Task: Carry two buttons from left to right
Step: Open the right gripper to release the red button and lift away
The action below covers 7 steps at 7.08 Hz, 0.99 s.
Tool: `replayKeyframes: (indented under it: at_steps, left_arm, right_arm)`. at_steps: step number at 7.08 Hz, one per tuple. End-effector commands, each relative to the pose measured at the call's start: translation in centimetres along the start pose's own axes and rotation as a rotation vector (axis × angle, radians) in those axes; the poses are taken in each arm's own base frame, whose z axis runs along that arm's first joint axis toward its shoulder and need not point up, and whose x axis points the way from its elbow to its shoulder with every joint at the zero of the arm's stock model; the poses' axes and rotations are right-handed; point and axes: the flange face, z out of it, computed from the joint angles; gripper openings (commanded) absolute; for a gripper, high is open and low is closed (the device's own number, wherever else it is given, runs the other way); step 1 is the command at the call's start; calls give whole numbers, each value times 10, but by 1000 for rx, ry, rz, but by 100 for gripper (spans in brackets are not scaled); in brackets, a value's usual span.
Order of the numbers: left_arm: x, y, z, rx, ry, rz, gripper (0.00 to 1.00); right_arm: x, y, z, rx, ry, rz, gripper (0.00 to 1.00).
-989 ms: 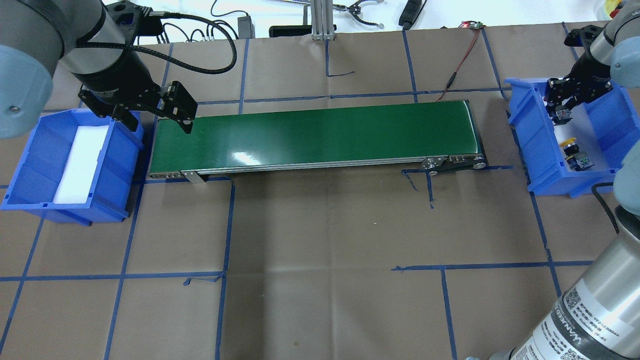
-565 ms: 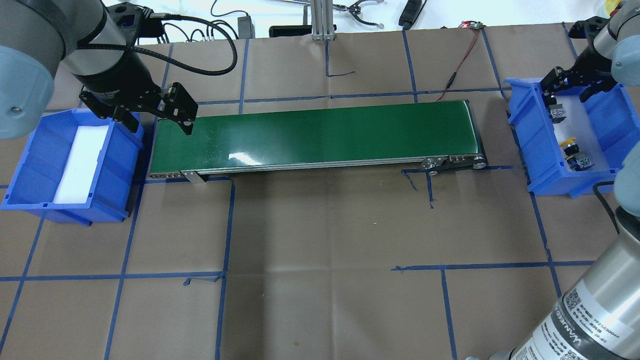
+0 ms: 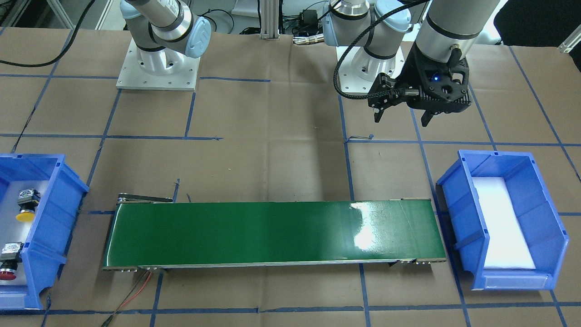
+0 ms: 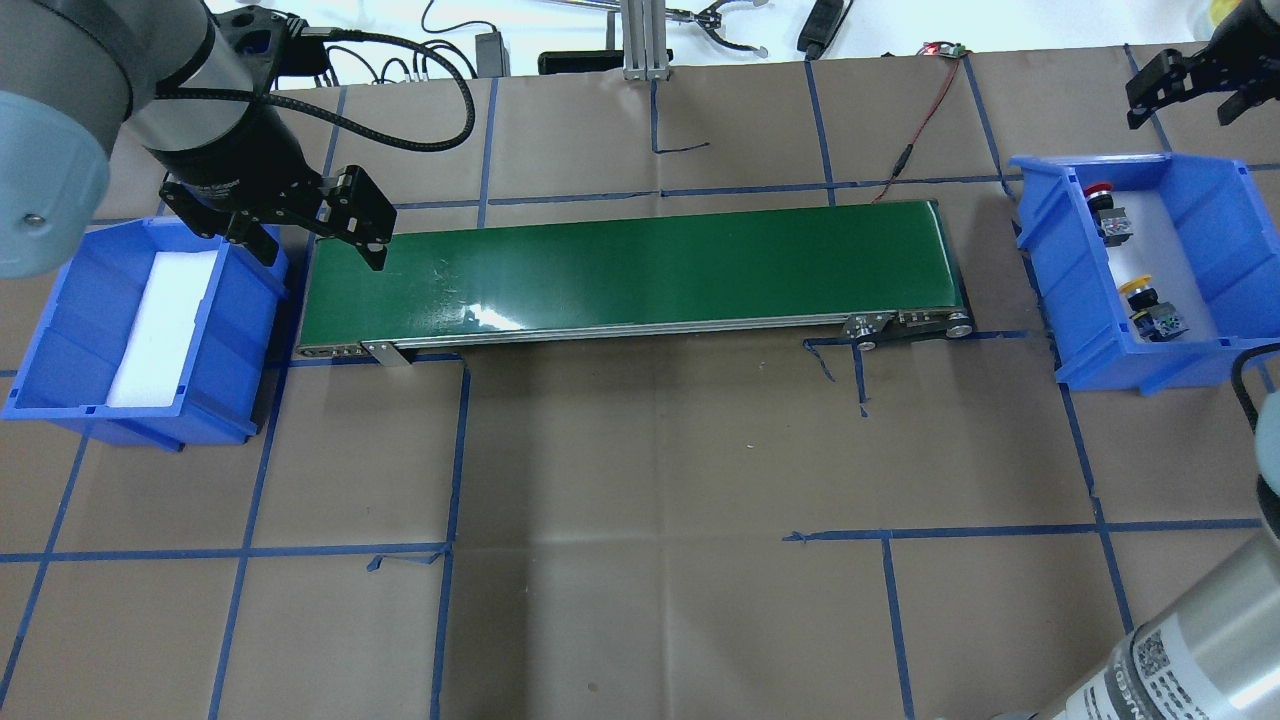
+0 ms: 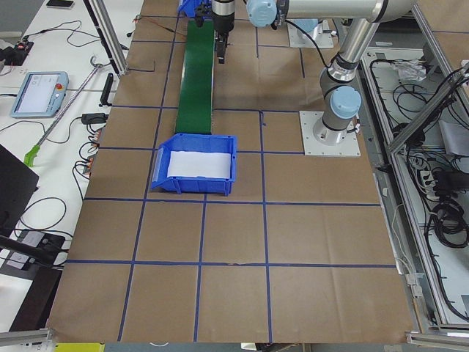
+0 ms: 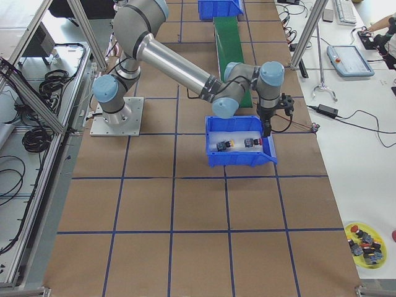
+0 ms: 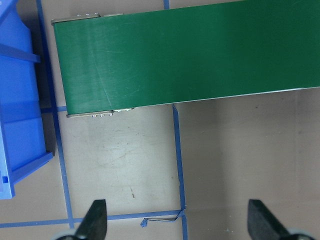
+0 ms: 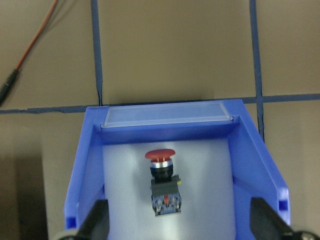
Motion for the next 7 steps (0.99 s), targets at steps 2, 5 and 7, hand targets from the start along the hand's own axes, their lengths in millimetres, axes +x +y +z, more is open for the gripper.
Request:
replayKeyframes:
  at_steps: [2, 5, 7]
  left_arm:
    - [0, 0, -1, 1, 0, 0, 100]
    - [0, 0, -1, 1, 0, -2, 100]
    - [0, 0, -1, 1, -2, -2, 100]
  right_arm:
    - [-100, 21, -94, -4, -30, -106, 100]
    - [-252, 82, -160, -126, -72, -10, 100]
    - [-326, 142, -172, -164, -74, -33, 100]
